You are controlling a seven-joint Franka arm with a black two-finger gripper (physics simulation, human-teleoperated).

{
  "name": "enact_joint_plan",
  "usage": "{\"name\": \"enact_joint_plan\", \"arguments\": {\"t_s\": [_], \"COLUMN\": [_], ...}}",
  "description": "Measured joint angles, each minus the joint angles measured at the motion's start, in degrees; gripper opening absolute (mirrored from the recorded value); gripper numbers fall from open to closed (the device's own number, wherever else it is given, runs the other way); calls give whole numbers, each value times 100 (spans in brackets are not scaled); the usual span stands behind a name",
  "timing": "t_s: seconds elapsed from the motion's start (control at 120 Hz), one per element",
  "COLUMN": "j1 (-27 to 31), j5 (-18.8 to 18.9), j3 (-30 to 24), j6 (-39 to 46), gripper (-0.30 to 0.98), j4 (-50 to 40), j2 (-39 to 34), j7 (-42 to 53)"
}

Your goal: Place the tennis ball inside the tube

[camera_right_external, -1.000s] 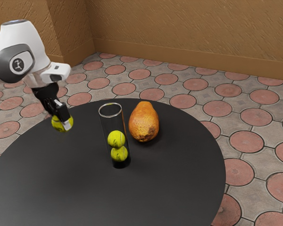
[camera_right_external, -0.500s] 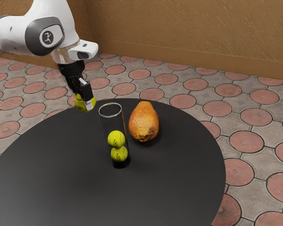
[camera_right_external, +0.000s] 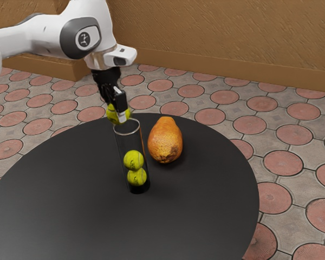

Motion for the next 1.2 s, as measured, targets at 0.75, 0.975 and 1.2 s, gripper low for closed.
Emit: {"name": "enact_joint_plan", "arguments": {"t_s": [0.75, 0.975, 1.2], "j1": [-60, -67, -86], "j5": [-35, -60, -40], "j3": [-6, -3, 53], "j6": [-18, -41, -252], "gripper": [48, 62, 66], "j4": [267, 239, -455], "j2": [433, 390, -709], "j7": [46, 59, -96]}}
